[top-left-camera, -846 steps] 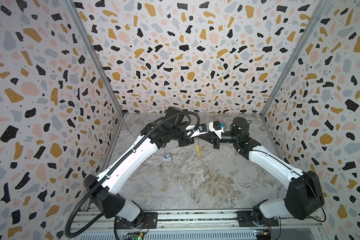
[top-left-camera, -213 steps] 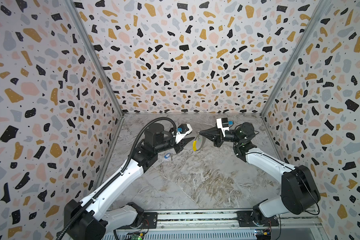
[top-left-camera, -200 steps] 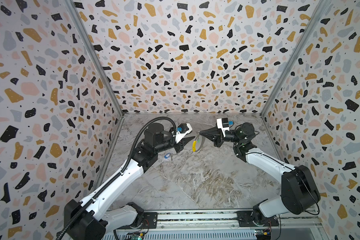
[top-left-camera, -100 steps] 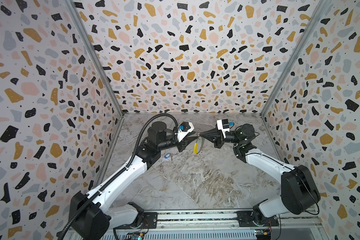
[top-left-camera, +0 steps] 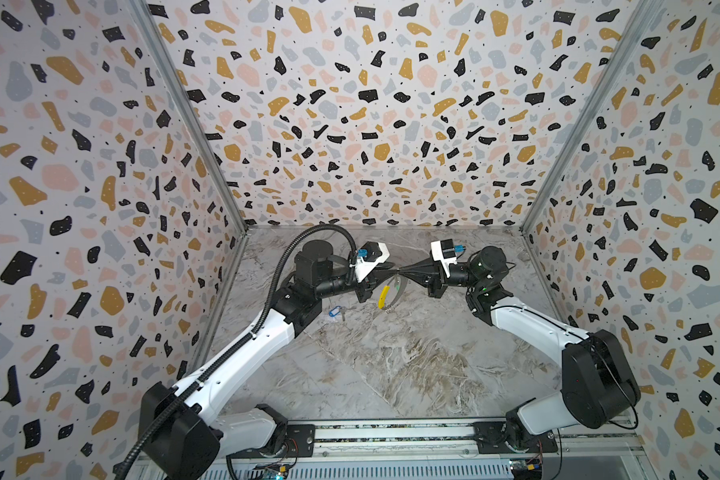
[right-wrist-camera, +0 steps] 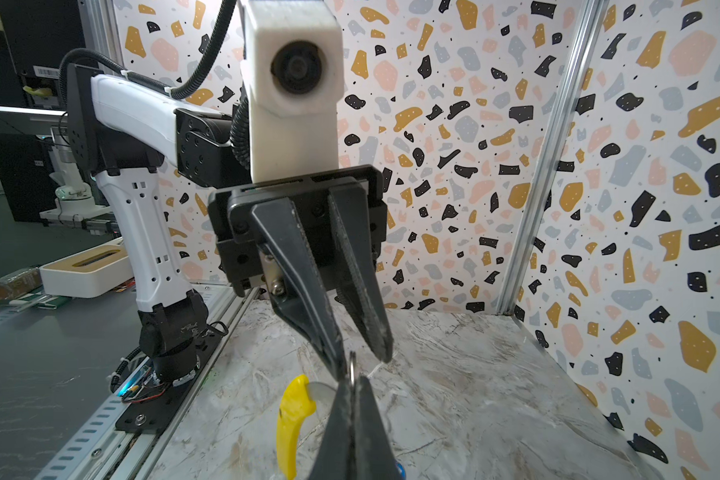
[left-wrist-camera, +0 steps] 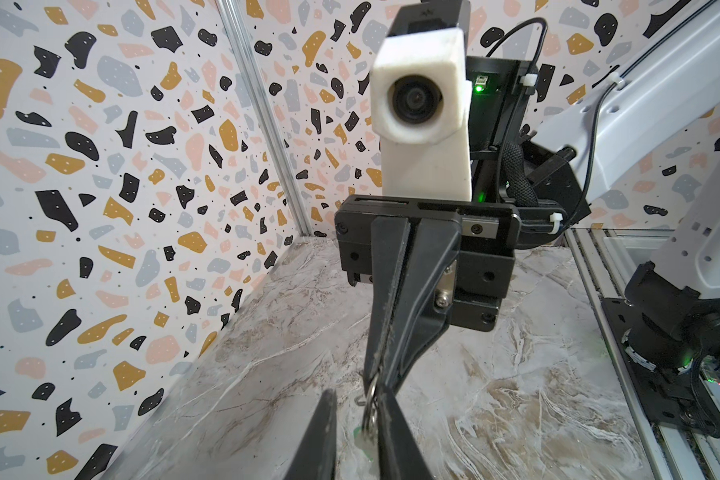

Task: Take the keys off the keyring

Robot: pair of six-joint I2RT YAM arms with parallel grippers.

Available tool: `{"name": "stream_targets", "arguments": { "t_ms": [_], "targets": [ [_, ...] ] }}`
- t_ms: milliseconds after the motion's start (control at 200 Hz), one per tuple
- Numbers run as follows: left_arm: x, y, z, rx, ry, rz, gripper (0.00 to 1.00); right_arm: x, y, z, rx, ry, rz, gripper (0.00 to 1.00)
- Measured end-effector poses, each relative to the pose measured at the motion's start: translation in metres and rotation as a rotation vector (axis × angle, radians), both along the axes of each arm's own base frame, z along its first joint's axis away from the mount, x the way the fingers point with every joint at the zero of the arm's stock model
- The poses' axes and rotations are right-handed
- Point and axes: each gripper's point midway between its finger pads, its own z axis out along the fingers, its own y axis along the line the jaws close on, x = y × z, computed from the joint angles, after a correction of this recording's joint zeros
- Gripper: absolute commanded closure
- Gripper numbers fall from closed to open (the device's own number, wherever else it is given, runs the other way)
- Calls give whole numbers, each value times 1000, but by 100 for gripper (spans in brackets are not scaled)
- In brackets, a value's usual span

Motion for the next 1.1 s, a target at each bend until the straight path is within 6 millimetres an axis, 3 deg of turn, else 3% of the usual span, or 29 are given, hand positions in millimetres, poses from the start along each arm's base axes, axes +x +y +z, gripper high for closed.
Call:
{"name": "stream_targets", "arguments": {
  "t_ms": [260,946,1096],
  "targets": [
    [1,-1,-9,20,27,1,77,2,-1,-1,-3,-6,-7,100],
    [-1,-3,-14,27,50,-24,100,3,-2,-3,-9,-5,-11,100],
    [-1,-4,-16,33,59,-30,100,8,-3,-6,-32,-2,-21,77]
  ]
}}
